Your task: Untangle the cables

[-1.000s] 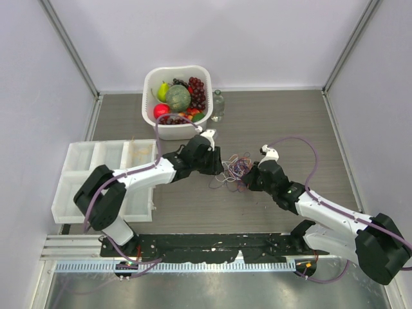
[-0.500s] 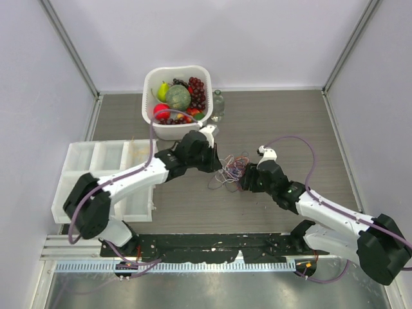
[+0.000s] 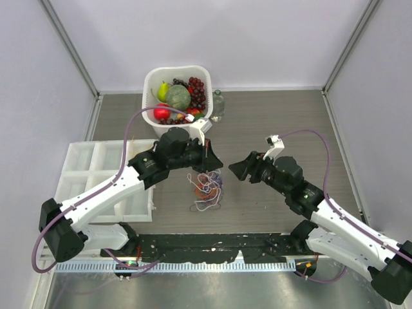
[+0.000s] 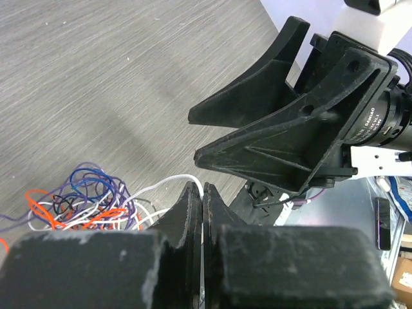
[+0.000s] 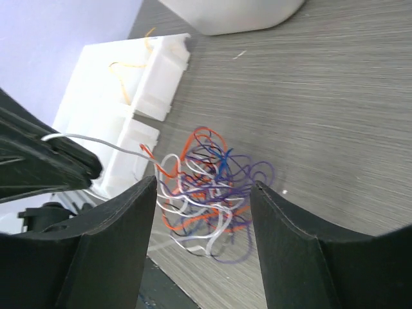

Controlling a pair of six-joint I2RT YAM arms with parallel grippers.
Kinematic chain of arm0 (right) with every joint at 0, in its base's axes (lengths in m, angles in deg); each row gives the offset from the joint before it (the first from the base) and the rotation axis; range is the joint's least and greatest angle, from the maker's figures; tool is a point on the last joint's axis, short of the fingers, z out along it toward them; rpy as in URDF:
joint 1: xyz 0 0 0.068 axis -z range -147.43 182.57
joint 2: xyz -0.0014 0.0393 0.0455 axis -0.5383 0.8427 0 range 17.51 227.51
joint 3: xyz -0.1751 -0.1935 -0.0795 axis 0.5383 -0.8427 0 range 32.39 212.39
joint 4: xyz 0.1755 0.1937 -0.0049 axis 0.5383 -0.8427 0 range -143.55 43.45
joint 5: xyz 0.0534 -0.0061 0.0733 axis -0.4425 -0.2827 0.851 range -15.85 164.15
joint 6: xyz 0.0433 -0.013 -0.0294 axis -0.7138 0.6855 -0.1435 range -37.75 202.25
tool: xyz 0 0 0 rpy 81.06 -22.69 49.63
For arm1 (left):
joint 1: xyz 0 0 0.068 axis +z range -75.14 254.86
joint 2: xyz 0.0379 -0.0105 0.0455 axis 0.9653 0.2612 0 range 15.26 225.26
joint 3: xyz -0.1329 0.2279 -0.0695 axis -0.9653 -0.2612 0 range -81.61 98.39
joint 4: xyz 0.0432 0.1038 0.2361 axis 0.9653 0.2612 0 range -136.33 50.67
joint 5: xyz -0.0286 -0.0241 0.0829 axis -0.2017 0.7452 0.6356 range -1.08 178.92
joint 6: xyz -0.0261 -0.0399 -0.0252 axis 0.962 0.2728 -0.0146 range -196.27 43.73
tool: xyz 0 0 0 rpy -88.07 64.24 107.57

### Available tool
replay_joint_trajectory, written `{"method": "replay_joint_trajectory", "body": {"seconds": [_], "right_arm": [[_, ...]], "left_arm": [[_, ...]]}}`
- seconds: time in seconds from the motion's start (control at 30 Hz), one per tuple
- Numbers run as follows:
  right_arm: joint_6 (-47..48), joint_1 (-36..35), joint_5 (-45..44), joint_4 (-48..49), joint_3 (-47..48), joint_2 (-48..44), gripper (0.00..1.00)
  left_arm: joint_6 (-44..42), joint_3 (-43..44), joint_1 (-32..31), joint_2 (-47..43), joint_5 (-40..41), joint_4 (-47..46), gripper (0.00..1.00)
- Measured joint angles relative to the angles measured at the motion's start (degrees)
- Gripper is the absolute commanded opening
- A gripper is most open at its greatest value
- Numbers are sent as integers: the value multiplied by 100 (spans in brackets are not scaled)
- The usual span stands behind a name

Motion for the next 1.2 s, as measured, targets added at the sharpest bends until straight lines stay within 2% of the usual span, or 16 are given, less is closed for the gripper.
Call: {"method": "replay_joint_trajectory", "body": {"seconds": [0.23, 0.4, 0.5, 0.6, 0.77, 0.93, 1.07, 1.2], "right_arm": [[-334, -581, 278, 979, -223, 640, 65], [-393, -870, 63, 1576, -376, 1394, 65], [-474, -870, -586, 1604, -361, 2096, 66], [-553, -782, -1233, 1366, -398, 2579, 66], [-514, -455, -1847, 1040, -533, 2511, 69], [-332, 181, -1858, 966, -535, 2225, 69], [44, 586, -1237, 688, -529, 1991, 70], [461, 203, -538, -59, -240, 1132, 70]], "left_arm": [[66, 227, -44, -9, -76, 267, 0], [201, 476, -133, -87, -260, 339, 0], [304, 1008, -236, -96, -439, 544, 0], [361, 2142, -313, -105, -546, 872, 0], [291, 4127, -330, -442, -415, 940, 0], [195, 5104, -337, -861, -229, 911, 0], [94, 5265, -337, -769, -173, 949, 0], [-66, 4872, -337, -380, 57, 1154, 0]]}}
